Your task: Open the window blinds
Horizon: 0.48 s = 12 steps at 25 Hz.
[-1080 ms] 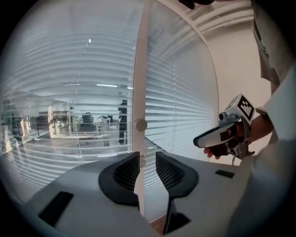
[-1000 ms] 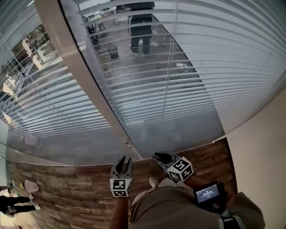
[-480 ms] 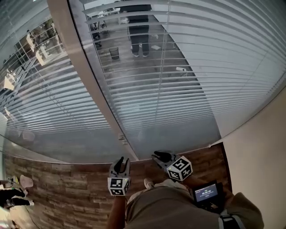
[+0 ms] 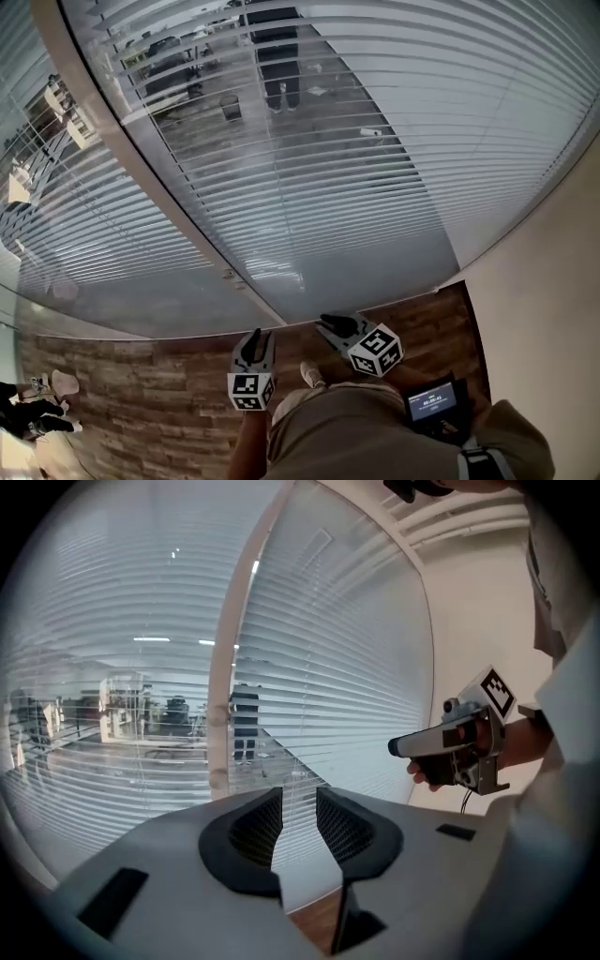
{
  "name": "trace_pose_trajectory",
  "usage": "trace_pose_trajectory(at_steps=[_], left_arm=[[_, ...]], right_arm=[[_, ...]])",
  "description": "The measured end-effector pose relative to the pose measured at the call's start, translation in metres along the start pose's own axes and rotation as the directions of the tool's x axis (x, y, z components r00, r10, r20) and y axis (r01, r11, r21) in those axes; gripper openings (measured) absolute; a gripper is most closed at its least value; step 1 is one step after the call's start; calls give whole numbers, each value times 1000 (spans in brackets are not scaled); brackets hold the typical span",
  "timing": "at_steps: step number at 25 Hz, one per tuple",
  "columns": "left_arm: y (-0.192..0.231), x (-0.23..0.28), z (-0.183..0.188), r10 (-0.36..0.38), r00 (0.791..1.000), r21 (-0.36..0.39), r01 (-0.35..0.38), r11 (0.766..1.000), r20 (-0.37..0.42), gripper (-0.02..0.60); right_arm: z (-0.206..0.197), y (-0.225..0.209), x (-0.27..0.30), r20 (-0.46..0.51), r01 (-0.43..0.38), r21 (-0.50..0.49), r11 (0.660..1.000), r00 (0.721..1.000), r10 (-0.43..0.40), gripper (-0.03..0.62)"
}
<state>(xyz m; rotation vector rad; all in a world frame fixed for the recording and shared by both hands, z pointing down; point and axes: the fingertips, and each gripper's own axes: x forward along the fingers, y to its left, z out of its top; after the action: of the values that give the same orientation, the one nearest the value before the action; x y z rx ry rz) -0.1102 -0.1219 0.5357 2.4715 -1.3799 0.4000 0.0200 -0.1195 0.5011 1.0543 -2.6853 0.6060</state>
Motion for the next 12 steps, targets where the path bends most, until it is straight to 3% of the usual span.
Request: trace_pose_trajectory(at_steps=[9, 12], left_arm=[[-98, -25, -39, -7, 1000, 7, 7, 1000, -15, 107], [-137, -45, -73, -5, 1000, 7, 5, 1000, 1, 109]], right_arm=[[-50, 12, -94, 16, 2, 19, 1000, 1000, -3, 86], [-91, 22, -130, 25, 11, 9, 1000, 1000, -11, 81]])
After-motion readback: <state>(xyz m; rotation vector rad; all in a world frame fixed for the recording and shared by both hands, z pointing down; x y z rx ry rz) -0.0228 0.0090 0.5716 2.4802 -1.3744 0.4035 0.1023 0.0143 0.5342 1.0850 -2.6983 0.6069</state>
